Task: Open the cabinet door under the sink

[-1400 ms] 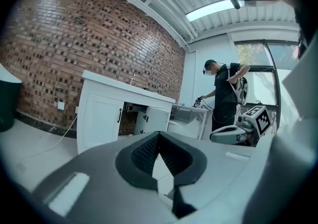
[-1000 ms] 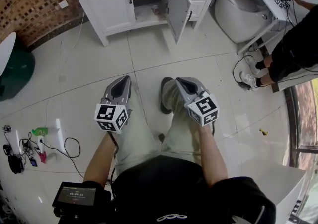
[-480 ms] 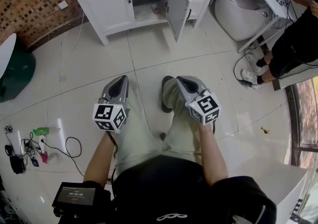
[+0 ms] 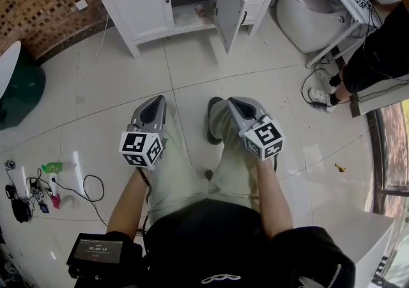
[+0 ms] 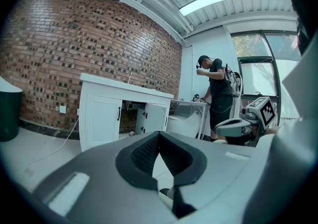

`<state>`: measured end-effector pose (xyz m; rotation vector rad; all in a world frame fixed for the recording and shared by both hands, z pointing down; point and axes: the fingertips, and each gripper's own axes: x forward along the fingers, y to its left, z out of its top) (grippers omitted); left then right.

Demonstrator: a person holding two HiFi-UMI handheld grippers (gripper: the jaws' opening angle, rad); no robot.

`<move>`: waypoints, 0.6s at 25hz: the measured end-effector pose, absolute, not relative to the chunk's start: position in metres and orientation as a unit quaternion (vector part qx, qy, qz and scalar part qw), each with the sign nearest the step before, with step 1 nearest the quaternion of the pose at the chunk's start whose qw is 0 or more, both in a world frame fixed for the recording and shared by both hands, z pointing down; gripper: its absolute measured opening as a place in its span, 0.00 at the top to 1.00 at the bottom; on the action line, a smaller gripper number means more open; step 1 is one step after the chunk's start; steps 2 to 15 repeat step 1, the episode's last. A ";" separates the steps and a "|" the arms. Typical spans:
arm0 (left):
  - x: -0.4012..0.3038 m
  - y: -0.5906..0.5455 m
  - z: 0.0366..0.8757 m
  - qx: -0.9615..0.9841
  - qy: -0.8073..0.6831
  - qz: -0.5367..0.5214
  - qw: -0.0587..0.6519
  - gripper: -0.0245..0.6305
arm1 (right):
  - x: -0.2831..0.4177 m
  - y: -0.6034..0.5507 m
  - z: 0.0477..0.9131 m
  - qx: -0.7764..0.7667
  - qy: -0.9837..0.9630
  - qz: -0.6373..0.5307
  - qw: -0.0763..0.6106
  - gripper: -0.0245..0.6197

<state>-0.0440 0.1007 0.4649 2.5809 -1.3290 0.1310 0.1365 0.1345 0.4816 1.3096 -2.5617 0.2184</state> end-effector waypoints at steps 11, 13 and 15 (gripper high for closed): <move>-0.044 0.101 0.465 0.882 -0.454 0.045 0.117 0.94 | 0.136 0.135 0.482 0.450 -0.880 0.075 0.128 0.98; -0.044 0.101 0.465 0.882 -0.454 0.045 0.117 0.94 | 0.136 0.135 0.482 0.450 -0.880 0.075 0.128 0.98; -0.044 0.101 0.465 0.882 -0.454 0.045 0.117 0.94 | 0.136 0.135 0.482 0.450 -0.880 0.075 0.128 0.98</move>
